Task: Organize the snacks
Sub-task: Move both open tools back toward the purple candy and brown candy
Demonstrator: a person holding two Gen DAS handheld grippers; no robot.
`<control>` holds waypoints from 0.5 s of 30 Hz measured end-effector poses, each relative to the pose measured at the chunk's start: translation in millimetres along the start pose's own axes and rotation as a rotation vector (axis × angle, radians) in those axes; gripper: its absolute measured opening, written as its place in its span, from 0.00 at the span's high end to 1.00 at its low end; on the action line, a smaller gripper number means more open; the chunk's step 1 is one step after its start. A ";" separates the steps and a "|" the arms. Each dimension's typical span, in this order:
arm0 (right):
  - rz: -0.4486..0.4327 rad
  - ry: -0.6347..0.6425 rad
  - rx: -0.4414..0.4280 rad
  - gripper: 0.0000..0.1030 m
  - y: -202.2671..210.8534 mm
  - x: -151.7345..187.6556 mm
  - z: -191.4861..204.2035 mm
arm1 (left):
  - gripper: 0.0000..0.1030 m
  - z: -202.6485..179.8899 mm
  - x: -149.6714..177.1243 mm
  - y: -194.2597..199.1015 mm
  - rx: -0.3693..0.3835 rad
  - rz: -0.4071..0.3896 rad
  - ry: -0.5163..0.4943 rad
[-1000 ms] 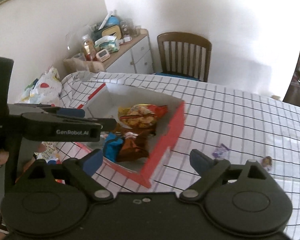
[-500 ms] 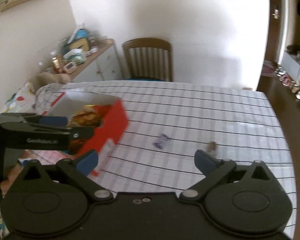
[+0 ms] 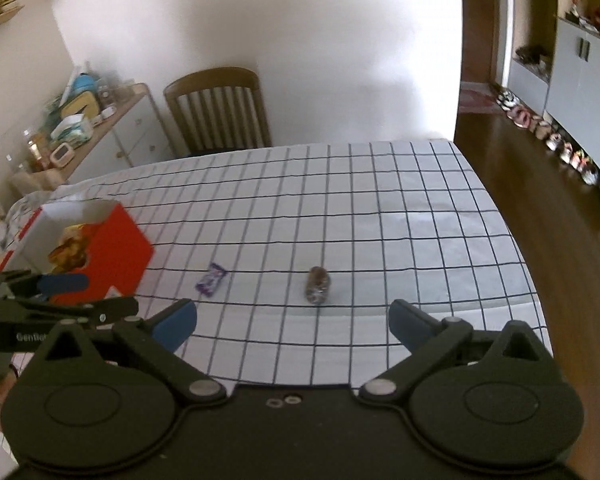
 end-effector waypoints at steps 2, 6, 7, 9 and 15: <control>0.008 -0.016 0.002 0.00 -7.5 0.8 -6.4 | 0.13 0.3 -0.5 -11.0 -0.004 0.009 0.002; 0.027 -0.039 -0.002 0.01 -24.1 1.9 -13.4 | 0.13 4.8 -3.8 -35.2 -0.033 0.005 0.012; 0.033 -0.043 -0.002 0.01 -29.5 2.5 -14.9 | 0.13 5.6 -4.4 -41.3 -0.036 0.008 0.018; 0.046 -0.048 0.000 0.01 -39.6 3.8 -16.7 | 0.13 6.4 -5.1 -52.6 -0.049 0.009 0.017; 0.081 -0.067 0.014 0.04 -71.2 5.2 -19.7 | 0.13 5.7 -5.6 -79.8 -0.075 0.017 -0.002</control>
Point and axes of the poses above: each gripper's, at about its wrist camera, not at the fingertips, and y roughly against the way its jaws point, z to its left, x to its underside, the point moved 9 cm from there along -y, roughly the way its jaws point, and after that the axes turned 13 degrees about y, right-handed, at the moved point
